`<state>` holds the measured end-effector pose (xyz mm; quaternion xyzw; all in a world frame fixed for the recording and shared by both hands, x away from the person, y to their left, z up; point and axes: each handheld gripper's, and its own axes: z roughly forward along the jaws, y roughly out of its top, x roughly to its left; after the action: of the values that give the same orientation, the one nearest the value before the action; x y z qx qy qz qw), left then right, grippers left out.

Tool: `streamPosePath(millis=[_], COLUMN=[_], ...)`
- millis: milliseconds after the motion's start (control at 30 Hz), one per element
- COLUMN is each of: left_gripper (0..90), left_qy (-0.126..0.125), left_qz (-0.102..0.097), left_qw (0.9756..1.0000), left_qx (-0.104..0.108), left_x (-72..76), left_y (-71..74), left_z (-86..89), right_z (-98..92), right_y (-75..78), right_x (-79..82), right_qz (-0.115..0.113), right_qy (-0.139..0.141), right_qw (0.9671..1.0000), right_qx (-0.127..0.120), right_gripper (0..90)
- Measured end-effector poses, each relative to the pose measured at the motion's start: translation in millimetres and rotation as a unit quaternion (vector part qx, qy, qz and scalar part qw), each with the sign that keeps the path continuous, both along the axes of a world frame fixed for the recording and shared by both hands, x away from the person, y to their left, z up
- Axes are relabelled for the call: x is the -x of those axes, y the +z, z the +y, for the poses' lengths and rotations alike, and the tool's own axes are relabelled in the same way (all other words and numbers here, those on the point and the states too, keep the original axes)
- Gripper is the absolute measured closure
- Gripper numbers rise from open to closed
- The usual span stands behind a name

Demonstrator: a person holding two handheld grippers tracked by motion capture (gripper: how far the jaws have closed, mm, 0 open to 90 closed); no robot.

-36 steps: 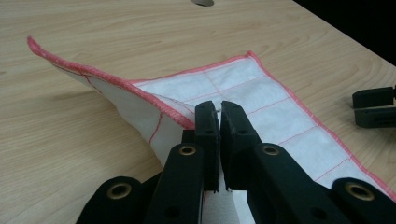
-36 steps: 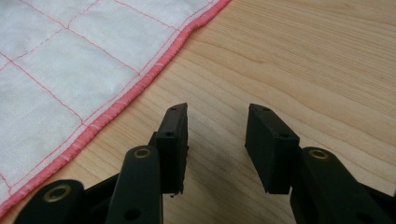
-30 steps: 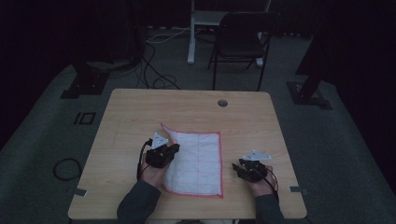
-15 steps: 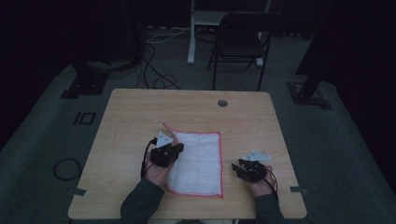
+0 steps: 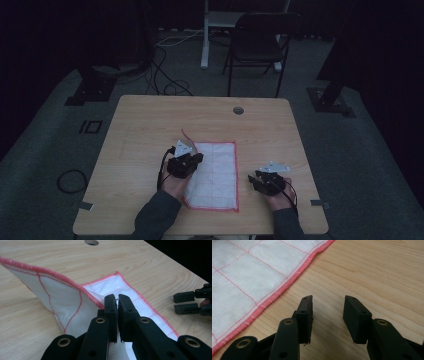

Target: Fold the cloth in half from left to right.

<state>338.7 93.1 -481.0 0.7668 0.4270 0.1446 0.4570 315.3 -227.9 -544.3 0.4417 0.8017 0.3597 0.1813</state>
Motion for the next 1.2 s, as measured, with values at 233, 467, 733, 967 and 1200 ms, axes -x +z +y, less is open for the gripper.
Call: streamPosePath(millis=[233,467,733,967,1200], left_gripper=[86.9,86.9,87.0,86.9,87.0], left_qy=[-0.012,-0.025,-0.035,-0.047,-0.057], left_qz=[0.003,0.01,0.019,0.02,0.023], left_qw=[0.9999,0.9995,0.999,0.9986,0.9978], left_qx=[-0.001,-0.013,-0.018,-0.016,-0.025], left_x=[-4.1,-8.3,-11.1,-11.7,-12.6], left_y=[-3.3,-8.4,-13.2,-12.4,-14.7], left_z=[-14.1,-29.5,-41.9,-53.6,-70.0], right_z=[0.1,0.2,0.2,0.1,0.0], right_y=[0.0,0.1,0.1,0.1,0.1], right_x=[0.1,0.2,0.2,0.2,0.1], right_qz=[0.0,0.0,0.0,0.0,0.0], right_qy=[0.0,0.001,0.001,0.001,0.001], right_qw=[1.0,1.0,1.0,1.0,1.0], right_qx=[0.0,0.001,0.001,0.001,0.001], right_gripper=[59.8,59.8,59.8,59.8,59.8])
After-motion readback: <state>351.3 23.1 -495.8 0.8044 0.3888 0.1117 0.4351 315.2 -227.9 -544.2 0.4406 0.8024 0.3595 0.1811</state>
